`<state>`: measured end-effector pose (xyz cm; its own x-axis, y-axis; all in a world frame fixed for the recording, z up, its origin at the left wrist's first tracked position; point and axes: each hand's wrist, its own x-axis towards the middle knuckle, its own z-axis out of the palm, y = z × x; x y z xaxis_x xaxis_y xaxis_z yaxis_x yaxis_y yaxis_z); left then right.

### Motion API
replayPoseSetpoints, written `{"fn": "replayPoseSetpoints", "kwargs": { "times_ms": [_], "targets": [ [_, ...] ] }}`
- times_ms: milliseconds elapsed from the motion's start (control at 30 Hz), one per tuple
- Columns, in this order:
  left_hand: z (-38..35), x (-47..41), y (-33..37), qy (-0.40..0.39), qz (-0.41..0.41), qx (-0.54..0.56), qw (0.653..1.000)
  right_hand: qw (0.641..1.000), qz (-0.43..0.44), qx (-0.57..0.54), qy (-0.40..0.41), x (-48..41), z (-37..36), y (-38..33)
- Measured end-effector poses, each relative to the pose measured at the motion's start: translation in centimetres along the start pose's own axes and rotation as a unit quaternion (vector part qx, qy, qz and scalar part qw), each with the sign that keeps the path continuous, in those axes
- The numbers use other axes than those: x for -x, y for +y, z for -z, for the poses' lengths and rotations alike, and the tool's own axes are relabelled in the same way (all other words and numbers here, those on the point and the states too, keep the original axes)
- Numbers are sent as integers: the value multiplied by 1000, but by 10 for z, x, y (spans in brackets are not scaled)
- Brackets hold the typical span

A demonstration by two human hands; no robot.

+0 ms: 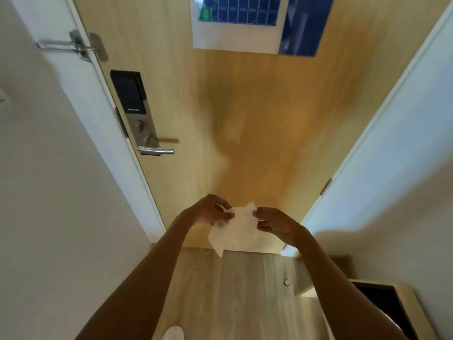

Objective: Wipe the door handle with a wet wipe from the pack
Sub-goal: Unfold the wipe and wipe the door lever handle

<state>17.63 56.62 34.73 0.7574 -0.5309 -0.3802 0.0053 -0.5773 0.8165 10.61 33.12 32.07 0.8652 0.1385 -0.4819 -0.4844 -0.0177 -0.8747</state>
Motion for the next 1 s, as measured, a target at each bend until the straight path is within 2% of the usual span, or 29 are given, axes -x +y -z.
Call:
{"fn": "replayPoseSetpoints", "kwargs": {
  "times_ms": [100,267,367,533,633,700,767,900,1000],
  "targets": [
    [53,13,-32,14,27,46,998,1000,5,7,-2,-33,-47,-27],
    [129,29,-88,53,47,129,989,997,7,65,-45,-84,-119,-74],
    [164,32,-111,50,48,169,983,991,4,105,-85,-105,-157,-92],
    [200,32,-138,48,60,187,979,983,-21,184,-20,-137,-179,-105],
    [210,31,-146,53,56,194,978,971,-95,218,-21,-145,-177,-114],
    [214,30,-149,61,52,198,977,966,-105,236,-19,-149,-175,-119],
    [217,31,-152,62,50,206,975,976,-68,208,-13,-152,-173,-123],
    [214,35,-148,44,49,237,969,998,-10,44,-33,-156,-172,-129],
    [211,34,-136,42,57,252,965,997,3,13,-71,-155,-173,-132]
  ]
}}
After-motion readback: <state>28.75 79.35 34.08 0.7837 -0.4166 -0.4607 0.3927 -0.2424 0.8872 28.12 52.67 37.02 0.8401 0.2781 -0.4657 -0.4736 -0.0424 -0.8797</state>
